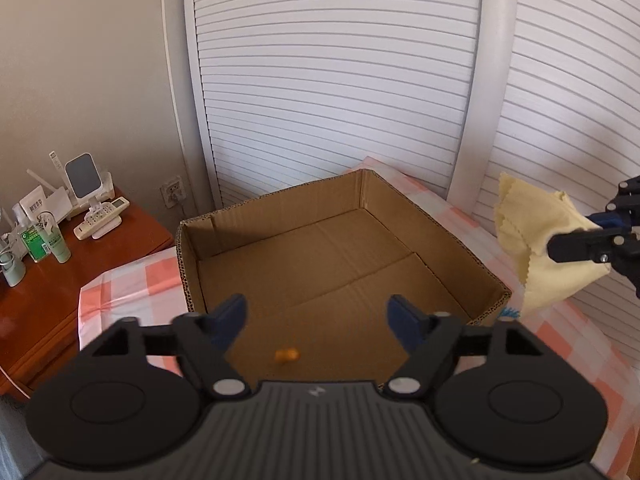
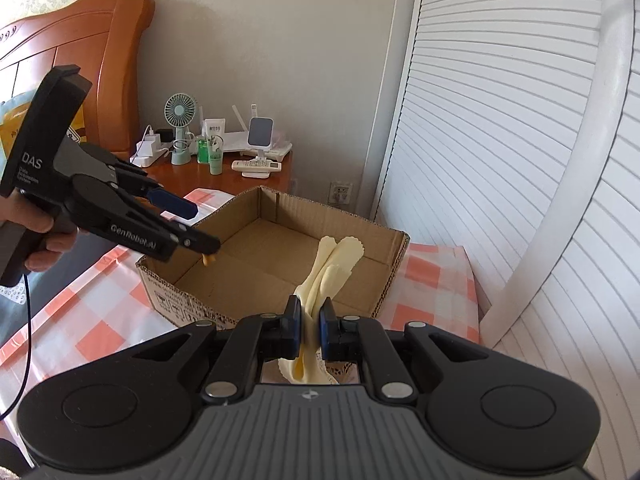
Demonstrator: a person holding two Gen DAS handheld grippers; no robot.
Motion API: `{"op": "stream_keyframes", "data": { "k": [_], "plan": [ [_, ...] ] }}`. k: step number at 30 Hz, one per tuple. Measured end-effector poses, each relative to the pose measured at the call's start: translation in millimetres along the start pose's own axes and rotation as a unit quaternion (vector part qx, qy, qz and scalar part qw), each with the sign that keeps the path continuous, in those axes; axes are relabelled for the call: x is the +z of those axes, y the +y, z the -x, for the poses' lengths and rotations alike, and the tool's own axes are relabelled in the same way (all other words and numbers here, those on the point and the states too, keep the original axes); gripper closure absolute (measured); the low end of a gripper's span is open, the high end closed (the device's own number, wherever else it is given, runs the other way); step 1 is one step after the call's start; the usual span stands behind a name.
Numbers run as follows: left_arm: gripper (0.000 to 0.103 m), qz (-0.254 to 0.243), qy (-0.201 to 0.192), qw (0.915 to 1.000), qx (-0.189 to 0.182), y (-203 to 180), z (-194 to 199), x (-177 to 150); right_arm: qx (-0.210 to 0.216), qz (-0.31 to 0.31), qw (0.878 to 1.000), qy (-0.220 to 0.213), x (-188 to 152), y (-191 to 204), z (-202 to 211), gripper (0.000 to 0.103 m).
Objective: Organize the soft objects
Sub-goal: 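Drop the earplug into the box from the left gripper while the right releases the yellow cloth inside, then move the left gripper down over the white cloth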
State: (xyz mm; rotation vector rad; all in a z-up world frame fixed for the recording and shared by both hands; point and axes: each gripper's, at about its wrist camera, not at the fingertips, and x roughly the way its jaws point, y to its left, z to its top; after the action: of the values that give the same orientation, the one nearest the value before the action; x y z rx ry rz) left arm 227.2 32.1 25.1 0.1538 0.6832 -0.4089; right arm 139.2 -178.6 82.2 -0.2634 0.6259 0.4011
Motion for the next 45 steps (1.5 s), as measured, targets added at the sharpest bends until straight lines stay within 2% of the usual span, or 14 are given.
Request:
{"op": "stream_keyframes", "data": {
  "k": [2,8,12,14,15,16,18,19,25,29,33,41,45],
  "plan": [
    [0.019,0.001,-0.002,1.0000,0.008,-1.1,4.7,-4.8,0.003,-0.002,1.000,-0.002,8.1,-1.0,-7.8,0.092],
    [0.014,0.009,0.034,0.9980,0.053,-10.2,35.7,-32.0,0.016,-0.005,1.000,0.000,35.3,-2.8,-39.6,0.091],
    [0.014,0.042,0.027,0.9973,0.055,-16.6,61.1,-57.7,0.017,-0.012,1.000,0.005,59.2,-6.7,-71.1,0.090],
    [0.014,0.060,0.024,0.9965,0.053,-19.1,71.5,-69.0,0.011,-0.017,1.000,0.010,71.4,-8.0,-89.6,0.075],
    [0.014,0.066,0.022,0.9962,0.053,-20.3,75.3,-73.3,0.007,-0.018,1.000,0.014,76.0,-9.0,-97.8,0.053],
    [0.014,0.068,0.022,0.9961,0.052,-21.6,78.5,-77.1,-0.004,-0.022,1.000,0.017,79.8,-10.4,-106.6,0.025],
    [0.014,0.071,0.019,0.9959,0.052,-23.9,86.2,-83.0,-0.010,-0.032,0.999,0.023,81.5,-12.9,-115.5,0.004],
    [0.014,0.071,0.017,0.9959,0.054,-25.7,90.1,-85.3,-0.008,-0.043,0.999,0.016,80.1,-15.3,-114.8,0.002],
    [0.009,0.070,0.011,0.9949,0.072,-29.2,96.9,-91.0,0.000,-0.063,0.998,0.008,62.9,-18.8,-93.7,0.000],
    [0.002,0.078,0.000,0.9937,0.080,-31.4,97.9,-94.0,-0.007,-0.065,0.998,0.013,49.8,-19.6,-78.6,0.000],
    [0.002,0.081,-0.006,0.9929,0.087,-34.5,97.9,-99.9,-0.025,-0.075,0.997,0.019,34.2,-19.2,-67.0,0.000],
    [0.001,0.100,-0.008,0.9906,0.094,-32.8,101.9,-116.9,-0.042,-0.086,0.995,0.026,-14.5,-8.5,-38.2,0.000],
    [0.001,0.105,-0.004,0.9896,0.098,-32.2,101.4,-125.4,-0.048,-0.089,0.993,0.059,-51.2,1.2,-38.7,0.000]
  ]
}}
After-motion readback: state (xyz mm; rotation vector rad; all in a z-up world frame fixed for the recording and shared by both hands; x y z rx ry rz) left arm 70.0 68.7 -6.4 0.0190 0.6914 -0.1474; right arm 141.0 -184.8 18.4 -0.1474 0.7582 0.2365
